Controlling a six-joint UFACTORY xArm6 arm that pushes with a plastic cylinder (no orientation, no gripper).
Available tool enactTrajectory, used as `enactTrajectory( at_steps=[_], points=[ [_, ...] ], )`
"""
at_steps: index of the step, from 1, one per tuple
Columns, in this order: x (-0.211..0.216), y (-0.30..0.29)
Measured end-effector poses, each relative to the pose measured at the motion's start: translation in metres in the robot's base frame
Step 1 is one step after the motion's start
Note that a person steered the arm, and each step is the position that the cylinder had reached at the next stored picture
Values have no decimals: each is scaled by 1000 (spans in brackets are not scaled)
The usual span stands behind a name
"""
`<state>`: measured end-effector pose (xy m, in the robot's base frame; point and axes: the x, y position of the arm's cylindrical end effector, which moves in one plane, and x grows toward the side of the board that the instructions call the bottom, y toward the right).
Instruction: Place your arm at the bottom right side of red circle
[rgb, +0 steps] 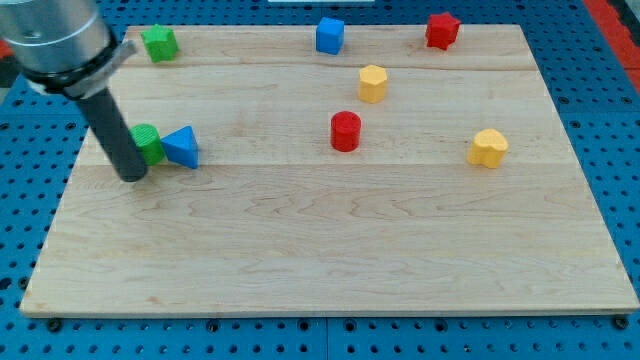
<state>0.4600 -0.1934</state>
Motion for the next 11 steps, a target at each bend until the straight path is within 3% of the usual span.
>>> enactTrajectory(
  at_steps=[4, 11],
  points=[
    [-2, 226],
    [-8, 239]
  ],
)
